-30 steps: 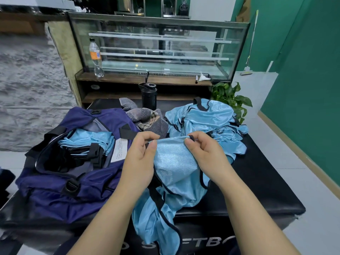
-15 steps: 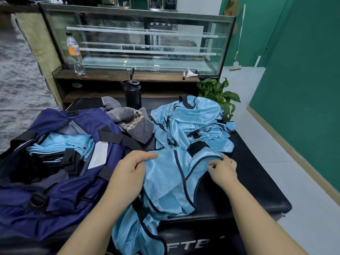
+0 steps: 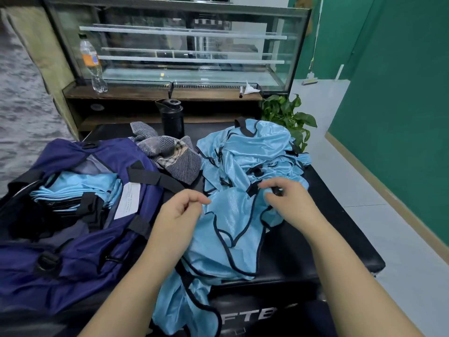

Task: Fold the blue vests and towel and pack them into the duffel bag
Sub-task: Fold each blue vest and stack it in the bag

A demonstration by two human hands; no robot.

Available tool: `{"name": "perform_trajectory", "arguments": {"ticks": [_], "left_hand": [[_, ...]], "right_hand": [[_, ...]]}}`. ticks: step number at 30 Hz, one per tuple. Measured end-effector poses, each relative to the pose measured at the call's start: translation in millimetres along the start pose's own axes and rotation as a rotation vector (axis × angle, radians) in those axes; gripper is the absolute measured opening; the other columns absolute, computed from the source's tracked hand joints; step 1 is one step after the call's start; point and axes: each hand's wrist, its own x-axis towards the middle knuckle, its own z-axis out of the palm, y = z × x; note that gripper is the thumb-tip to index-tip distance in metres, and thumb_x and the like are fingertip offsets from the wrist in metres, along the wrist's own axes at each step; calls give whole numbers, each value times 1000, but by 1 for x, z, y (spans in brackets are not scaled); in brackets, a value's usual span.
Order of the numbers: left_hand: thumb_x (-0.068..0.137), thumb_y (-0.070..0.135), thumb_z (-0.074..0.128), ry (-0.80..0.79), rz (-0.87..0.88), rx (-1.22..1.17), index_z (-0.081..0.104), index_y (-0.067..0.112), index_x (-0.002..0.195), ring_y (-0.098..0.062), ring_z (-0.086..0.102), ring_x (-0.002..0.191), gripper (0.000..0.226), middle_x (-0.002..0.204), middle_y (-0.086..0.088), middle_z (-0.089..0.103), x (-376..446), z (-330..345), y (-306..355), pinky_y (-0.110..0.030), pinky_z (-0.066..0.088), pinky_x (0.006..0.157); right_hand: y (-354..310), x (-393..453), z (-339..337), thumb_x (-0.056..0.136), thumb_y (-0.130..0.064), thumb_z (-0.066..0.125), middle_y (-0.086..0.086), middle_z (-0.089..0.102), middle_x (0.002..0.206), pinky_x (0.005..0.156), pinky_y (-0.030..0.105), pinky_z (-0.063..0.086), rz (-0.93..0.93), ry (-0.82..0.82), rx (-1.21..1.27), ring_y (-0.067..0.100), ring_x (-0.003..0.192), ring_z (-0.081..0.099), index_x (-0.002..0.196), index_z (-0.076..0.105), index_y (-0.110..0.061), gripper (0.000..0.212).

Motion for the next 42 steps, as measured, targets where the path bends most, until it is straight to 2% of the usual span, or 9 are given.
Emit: {"name": "perform_trajectory", "arguments": {"ticks": [6,11,16,20,23,26,30,39,42], "left_hand": [[73,43,77,-186,15,116,69,30,90,6,60,84,23,87,19,68,-9,7,2,-13,43,79],[73,50,66,-176,70,139,69,15,83,-6,53,67,36,70,2,64,-16,5,5,-33,47,70],[95,8,53,-115,-66,-273,68,13,104,-23,70,93,19,97,-6,74,-20,-5,15,-38,55,85],[94,-1,50,-181,-37,-321,61,13,113,-21,68,99,26,105,-6,73,-20,-8,22,-32,55,85],[91,4,59,-211,-26,-294,58,9,112,-29,61,93,22,103,-18,69,-17,-7,20,-44,49,85],[94,-4,48,-219,-29,-330,59,10,115,-22,66,100,28,108,-13,70,-20,-10,23,-38,52,89],[98,5,45,-165,-42,-368,63,8,116,-25,69,98,26,105,-9,72,-19,-21,24,-33,56,83],[98,13,47,-84,-2,-307,60,18,117,-17,68,96,24,100,0,73,-17,-28,16,-35,50,86],[98,17,49,7,46,-258,48,49,121,-27,58,81,39,84,-19,63,-17,-27,10,-41,44,80]], "right_hand": [[-63,-30,16,84,-10,68,-9,52,87,64,29,45,-116,-302,272,11,66,52,110,58,-33,36],[-82,-45,27,87,-4,65,-5,62,93,70,23,49,-137,-407,426,10,73,57,112,56,-25,34],[-73,-48,16,89,-31,63,-6,62,75,72,27,49,-61,-140,308,5,69,58,87,62,-22,9],[-71,-58,11,86,-50,59,-15,68,79,77,18,46,-116,-329,204,-2,74,64,90,66,-30,21],[-76,-62,17,89,-36,65,-20,56,58,60,8,36,-223,-400,187,-6,55,48,71,62,-25,21],[-76,-59,23,83,-42,60,-1,54,70,70,31,39,-235,-301,293,11,67,47,79,63,-6,36],[-72,-58,24,92,-30,53,1,72,88,91,46,48,-173,-271,430,18,86,65,87,71,-20,21],[-70,-62,24,96,11,38,-13,66,121,93,25,50,-156,-399,640,7,116,59,129,51,-32,55],[-72,-63,22,93,16,35,-11,66,122,91,26,52,-146,-423,690,9,115,60,135,41,-38,69]]}}
